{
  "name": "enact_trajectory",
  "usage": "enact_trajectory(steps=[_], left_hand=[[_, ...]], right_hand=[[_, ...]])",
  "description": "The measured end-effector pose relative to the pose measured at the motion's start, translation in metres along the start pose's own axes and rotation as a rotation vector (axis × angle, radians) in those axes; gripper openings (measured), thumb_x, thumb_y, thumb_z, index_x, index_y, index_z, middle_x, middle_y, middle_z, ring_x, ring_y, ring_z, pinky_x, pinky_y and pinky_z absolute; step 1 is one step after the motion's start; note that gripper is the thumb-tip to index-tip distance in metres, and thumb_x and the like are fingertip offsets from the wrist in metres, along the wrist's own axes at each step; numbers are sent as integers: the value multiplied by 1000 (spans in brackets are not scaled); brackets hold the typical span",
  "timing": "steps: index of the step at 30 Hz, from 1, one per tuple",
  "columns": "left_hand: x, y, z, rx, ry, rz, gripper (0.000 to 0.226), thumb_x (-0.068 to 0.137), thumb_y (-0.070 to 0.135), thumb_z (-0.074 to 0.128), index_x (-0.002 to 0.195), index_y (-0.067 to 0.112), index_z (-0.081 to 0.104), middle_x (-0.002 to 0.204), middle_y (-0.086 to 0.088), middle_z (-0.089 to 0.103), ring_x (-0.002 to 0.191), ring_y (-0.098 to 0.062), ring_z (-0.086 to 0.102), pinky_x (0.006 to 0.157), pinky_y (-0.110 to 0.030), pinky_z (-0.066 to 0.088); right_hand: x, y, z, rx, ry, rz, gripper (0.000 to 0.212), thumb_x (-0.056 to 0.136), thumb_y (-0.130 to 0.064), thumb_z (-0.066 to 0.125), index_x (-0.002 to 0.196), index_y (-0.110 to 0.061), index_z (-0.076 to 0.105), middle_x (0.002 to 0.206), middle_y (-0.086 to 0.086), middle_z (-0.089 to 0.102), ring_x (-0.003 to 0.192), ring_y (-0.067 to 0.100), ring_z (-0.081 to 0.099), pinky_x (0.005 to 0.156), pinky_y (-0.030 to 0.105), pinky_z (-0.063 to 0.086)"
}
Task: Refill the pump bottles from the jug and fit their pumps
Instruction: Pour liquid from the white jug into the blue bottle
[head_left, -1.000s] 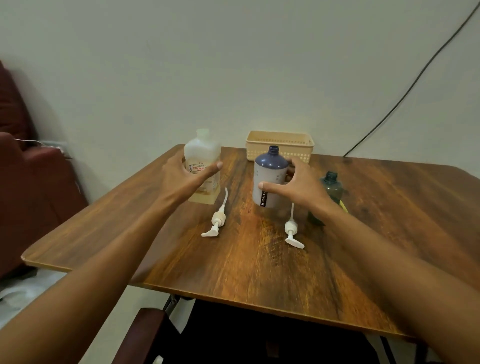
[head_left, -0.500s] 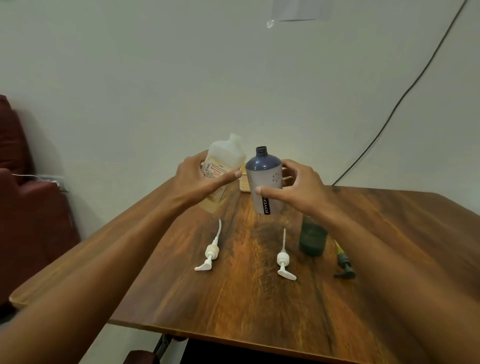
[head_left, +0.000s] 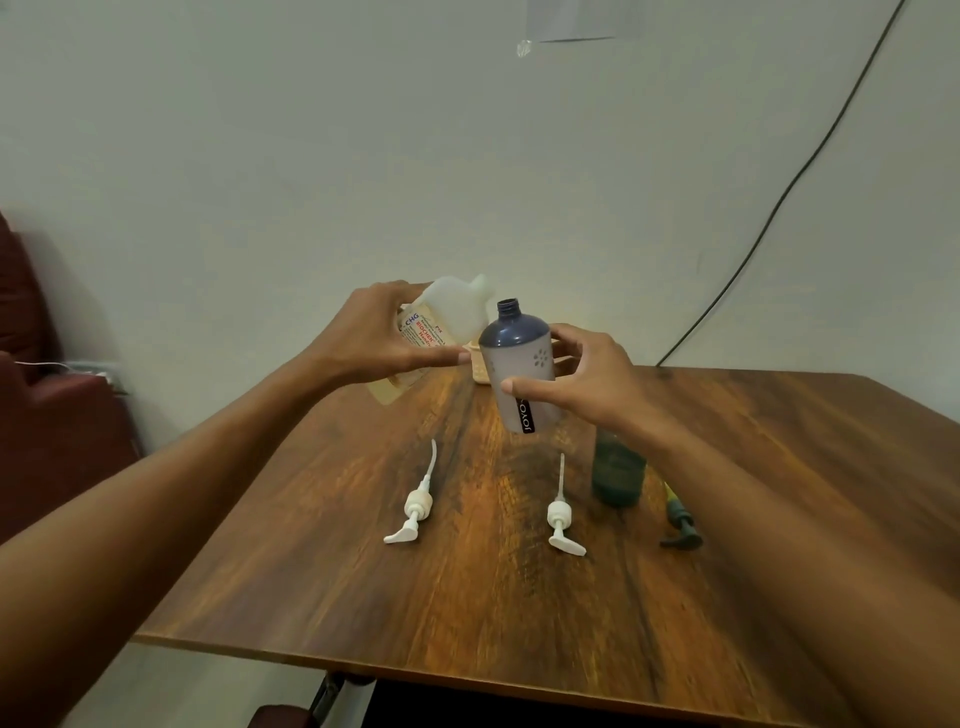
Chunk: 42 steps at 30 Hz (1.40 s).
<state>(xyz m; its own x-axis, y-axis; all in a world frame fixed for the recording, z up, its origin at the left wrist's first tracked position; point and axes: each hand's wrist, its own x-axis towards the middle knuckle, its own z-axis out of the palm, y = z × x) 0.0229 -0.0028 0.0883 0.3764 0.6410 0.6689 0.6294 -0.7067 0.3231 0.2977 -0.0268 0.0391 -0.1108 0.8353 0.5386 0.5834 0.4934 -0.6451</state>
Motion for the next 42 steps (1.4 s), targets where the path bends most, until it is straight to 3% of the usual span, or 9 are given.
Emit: enact_trajectory(steps=[5, 10, 14, 19, 23, 28, 31, 35, 42], left_hand=[[5, 1, -8, 42, -18, 28, 60, 59, 88, 71, 108, 55, 61, 92, 16, 67, 82, 4, 65, 63, -23, 57], [8, 0, -11, 99, -70, 32, 75, 57, 85, 72, 117, 41, 65, 96, 8, 67, 82, -7, 66, 65, -25, 56], [9, -3, -11, 152, -98, 29, 83, 60, 76, 75, 125, 26, 69, 101, 4, 67, 85, -12, 66, 65, -18, 52], [9, -4, -12, 177, -115, 44, 93, 61, 74, 78, 136, 22, 64, 105, 3, 65, 88, -14, 65, 68, -18, 52], [9, -3, -15, 199, -128, 61, 91, 63, 72, 81, 139, 24, 63, 104, 6, 65, 88, -12, 65, 69, -23, 56], [12, -1, -19, 248, -137, 84, 94, 63, 70, 80, 142, 24, 59, 107, 5, 64, 88, -13, 65, 69, -18, 52], [15, 0, -21, 284, -151, 113, 90, 66, 65, 84, 142, 22, 59, 108, 3, 64, 89, -15, 64, 70, -19, 53], [17, 6, -24, 322, -171, 127, 88, 68, 60, 85, 142, 20, 60, 114, -3, 66, 94, -17, 64, 75, -26, 57], [20, 14, -29, 371, -199, 133, 91, 70, 54, 87, 147, 17, 56, 119, -3, 65, 98, -15, 61, 74, -16, 45]], right_hand=[[1, 1, 0, 25, 4, 5, 82, 74, -52, 90, 145, -24, 58, 138, 0, 67, 109, 13, 63, 78, 21, 57], [1, 2, 0, 19, 3, 15, 83, 75, -52, 90, 146, -22, 58, 138, 1, 67, 112, 16, 65, 85, 30, 62], [-1, 4, 2, 14, 9, 8, 83, 74, -53, 91, 145, -24, 59, 138, -1, 67, 110, 13, 64, 82, 26, 61], [-2, 6, 4, 21, 1, 1, 83, 74, -53, 90, 146, -25, 59, 137, -3, 67, 109, 12, 63, 78, 21, 57], [-3, 6, 4, 40, -7, -1, 85, 74, -52, 91, 148, -25, 58, 137, -3, 68, 111, 12, 64, 79, 23, 58], [-5, 7, 4, 38, -6, -7, 83, 74, -52, 91, 146, -26, 59, 132, -7, 68, 108, 9, 63, 74, 18, 56], [-6, 7, 5, 50, -12, 2, 81, 73, -53, 91, 144, -30, 59, 119, -15, 65, 100, 3, 63, 70, 16, 54], [-7, 9, 6, 52, -6, 5, 82, 72, -54, 92, 144, -31, 60, 120, -15, 65, 99, 0, 62, 74, 19, 57], [-8, 11, 7, 46, 3, 0, 82, 72, -54, 92, 144, -30, 60, 124, -11, 69, 102, 4, 64, 75, 21, 58]])
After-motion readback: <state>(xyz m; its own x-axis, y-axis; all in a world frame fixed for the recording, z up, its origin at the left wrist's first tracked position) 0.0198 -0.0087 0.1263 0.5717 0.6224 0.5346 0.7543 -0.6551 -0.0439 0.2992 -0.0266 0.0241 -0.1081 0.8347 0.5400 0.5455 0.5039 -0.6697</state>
